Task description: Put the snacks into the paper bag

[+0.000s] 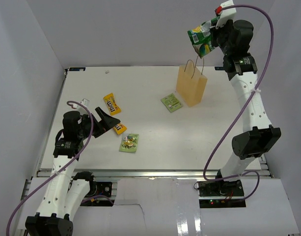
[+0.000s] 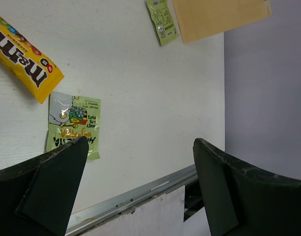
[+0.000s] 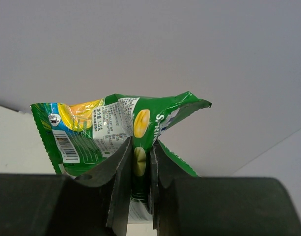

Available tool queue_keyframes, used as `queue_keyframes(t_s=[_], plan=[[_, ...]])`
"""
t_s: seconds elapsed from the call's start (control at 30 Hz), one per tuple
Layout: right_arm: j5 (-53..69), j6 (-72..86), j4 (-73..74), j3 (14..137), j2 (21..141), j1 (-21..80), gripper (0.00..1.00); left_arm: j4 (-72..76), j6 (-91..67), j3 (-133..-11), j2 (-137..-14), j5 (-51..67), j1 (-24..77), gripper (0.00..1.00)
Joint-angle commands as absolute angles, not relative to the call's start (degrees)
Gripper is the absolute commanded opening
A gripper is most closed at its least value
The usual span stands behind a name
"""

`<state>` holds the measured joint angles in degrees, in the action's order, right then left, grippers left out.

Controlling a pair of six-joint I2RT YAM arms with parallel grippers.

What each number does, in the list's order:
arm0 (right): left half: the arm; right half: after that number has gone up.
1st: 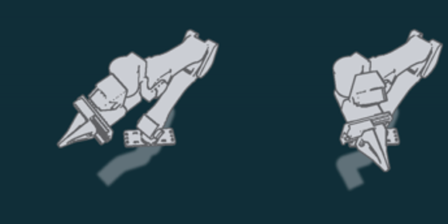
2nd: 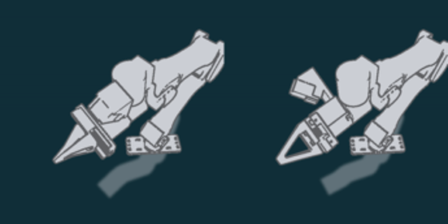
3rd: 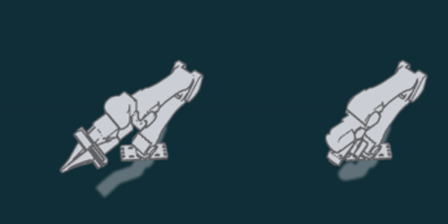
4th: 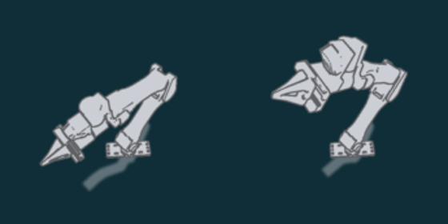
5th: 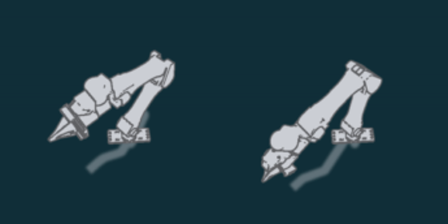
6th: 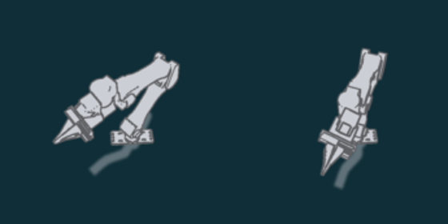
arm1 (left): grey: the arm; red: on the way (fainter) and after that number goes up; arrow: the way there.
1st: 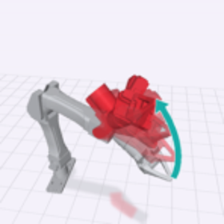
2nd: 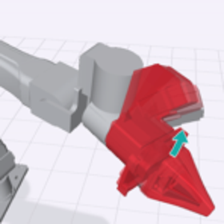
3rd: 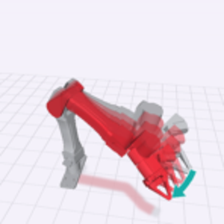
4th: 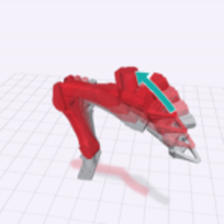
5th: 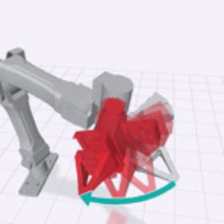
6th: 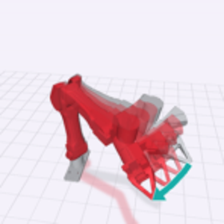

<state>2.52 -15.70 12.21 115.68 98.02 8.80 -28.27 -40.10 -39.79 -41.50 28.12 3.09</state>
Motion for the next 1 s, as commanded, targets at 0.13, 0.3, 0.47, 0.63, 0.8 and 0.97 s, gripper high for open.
queue_keyframes(t_s=[0.13,0.3,0.47,0.63,0.8,0.97], plan=[[-24.8,-24.4,-7.1,110.3,98.5,18.6,0.08,-27.6,-40.5,-38.0,-39.8,28.6,3.2,0.98],[-30.6,-29.7,-13.7,105.5,98.8,21.0,0.08,-27.6,-40.0,-38.1,-40.3,28.5,3.2,0.98],[-31.7,-32.3,-17.4,101.3,97.8,21.1,0.08,-27.5,-39.6,-37.9,-41.0,28.3,3.2,0.98],[-31.7,-32.8,-18.9,97.7,96.5,21.2,0.08,-26.8,-39.3,-37.5,-41.8,28.4,3.2,0.98],[-25.3,-27.4,-15.0,99.1,92.6,21.7,0.08,-26.5,-39.1,-37.4,-42.0,28.5,3.2,0.98],[-22.1,-22.6,-9.9,105.0,92.0,21.8,0.08,-26.1,-39.1,-36.7,-42.0,28.7,3.1,0.98]])
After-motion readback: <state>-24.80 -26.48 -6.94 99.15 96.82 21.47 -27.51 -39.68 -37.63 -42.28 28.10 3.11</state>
